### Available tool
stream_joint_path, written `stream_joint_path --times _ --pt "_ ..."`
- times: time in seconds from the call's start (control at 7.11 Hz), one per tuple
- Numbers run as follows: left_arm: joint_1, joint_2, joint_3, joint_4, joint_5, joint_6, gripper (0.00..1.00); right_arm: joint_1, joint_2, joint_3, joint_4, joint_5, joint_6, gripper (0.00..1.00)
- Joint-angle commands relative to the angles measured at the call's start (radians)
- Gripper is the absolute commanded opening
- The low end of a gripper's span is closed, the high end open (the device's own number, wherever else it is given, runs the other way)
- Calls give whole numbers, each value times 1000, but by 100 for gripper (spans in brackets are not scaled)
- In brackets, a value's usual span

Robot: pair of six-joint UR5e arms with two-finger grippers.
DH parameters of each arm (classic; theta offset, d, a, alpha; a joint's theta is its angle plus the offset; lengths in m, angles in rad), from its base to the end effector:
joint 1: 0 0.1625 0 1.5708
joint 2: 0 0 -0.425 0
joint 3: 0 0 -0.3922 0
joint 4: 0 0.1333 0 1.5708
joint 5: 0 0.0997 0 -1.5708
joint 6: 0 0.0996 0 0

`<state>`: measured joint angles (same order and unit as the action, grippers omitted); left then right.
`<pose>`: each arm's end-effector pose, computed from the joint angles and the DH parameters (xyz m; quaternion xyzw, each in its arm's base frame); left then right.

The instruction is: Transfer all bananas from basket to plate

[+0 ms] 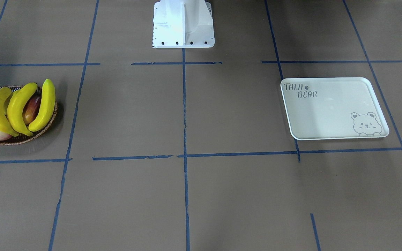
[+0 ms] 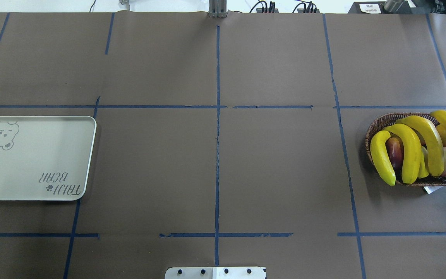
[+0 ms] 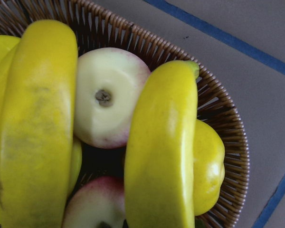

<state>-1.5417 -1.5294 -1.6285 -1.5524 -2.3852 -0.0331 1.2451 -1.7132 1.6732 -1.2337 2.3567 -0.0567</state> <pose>-0.0470 -0.4757 0.6493 -0.0133 0.3958 -0.0022 0.9182 -0.0837 -0.4441 0.6370 0.0847 -0.3936 -0.2293 0.8862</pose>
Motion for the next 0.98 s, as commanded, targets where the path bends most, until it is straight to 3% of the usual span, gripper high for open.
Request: stream_joint_path --times 0.0,0.56,0.84 --pt "0 1 -4 0 0 -8 100 55 -6 19 -3 3 -3 0" --pt "0 0 -2 0 0 -8 100 152 -5 103 -15 107 3 0" --pt "0 -2 -11 0 0 -7 100 171 10 188 -15 136 106 0"
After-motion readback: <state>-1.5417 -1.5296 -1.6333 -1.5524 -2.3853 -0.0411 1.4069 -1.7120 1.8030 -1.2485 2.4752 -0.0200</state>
